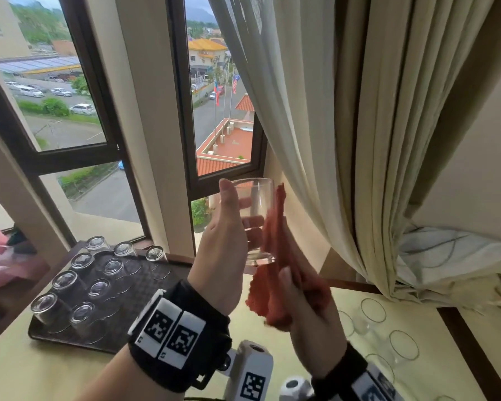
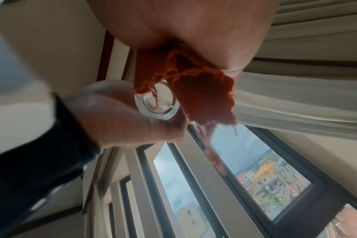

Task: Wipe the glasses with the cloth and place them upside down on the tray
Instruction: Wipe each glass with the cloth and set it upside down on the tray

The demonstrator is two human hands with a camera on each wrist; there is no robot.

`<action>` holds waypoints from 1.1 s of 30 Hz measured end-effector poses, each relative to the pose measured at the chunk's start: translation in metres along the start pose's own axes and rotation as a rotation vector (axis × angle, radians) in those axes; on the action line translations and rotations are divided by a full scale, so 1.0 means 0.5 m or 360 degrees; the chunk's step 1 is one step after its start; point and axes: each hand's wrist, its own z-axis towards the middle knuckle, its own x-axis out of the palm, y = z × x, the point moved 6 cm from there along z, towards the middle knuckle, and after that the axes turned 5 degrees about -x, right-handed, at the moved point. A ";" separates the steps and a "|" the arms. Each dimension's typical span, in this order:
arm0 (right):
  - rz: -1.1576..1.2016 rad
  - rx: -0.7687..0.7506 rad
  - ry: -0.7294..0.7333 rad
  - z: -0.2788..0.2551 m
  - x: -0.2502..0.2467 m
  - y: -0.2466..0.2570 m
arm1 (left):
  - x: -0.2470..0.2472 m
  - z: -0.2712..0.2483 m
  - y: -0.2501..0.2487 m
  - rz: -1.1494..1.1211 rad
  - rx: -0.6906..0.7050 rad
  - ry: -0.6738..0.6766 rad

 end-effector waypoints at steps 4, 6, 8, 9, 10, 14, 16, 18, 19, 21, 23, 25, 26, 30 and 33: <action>0.0077 -0.0155 -0.0064 0.047 -0.009 0.044 | 0.027 -0.015 0.029 -0.0026 -0.0096 0.0015; 0.0018 -0.0254 0.0059 0.037 0.004 0.060 | 0.031 -0.017 0.027 -0.0082 -0.0123 -0.0014; -0.0068 -0.0255 0.0117 0.008 0.010 0.054 | 0.030 -0.016 0.007 -0.0100 -0.0070 0.0002; -0.0087 -0.0241 0.0138 -0.009 0.008 0.040 | 0.027 -0.014 -0.005 -0.0105 -0.0023 0.0020; -0.0115 -0.0248 0.0160 -0.024 0.009 0.028 | 0.023 -0.012 -0.013 -0.0123 0.0014 0.0027; -0.0044 -0.0126 0.0057 -0.040 -0.003 -0.009 | 0.006 0.004 -0.003 -0.0138 -0.0009 0.0006; 0.0047 0.0004 -0.0040 -0.029 -0.011 -0.004 | 0.014 0.001 0.004 -0.0138 -0.0021 0.0046; 0.0136 0.0015 -0.0203 -0.005 -0.031 0.021 | 0.028 -0.013 0.010 -0.0152 -0.0028 0.0072; 0.0168 -0.0005 -0.0280 0.009 -0.040 0.037 | 0.039 -0.022 0.015 -0.0145 -0.0051 0.0104; 0.0228 -0.0106 -0.0270 0.029 -0.047 0.067 | 0.062 -0.035 0.031 -0.0150 -0.0138 0.0162; 0.0274 -0.0180 -0.0138 0.026 -0.034 0.088 | 0.072 -0.041 0.046 -0.0193 -0.0232 0.0174; 0.0118 -0.0243 0.0015 -0.004 -0.021 0.093 | 0.069 -0.039 0.046 -0.0218 -0.0256 0.0134; -0.0019 -0.0262 0.0059 -0.024 -0.021 0.082 | 0.063 -0.038 0.042 -0.0211 -0.0252 0.0116; -0.0144 -0.0105 0.0087 -0.073 -0.028 0.022 | 0.037 -0.026 0.026 -0.0181 -0.0172 0.0073; 0.0045 0.0009 -0.0121 -0.043 -0.038 0.014 | 0.041 -0.033 0.028 -0.0154 -0.0150 0.0120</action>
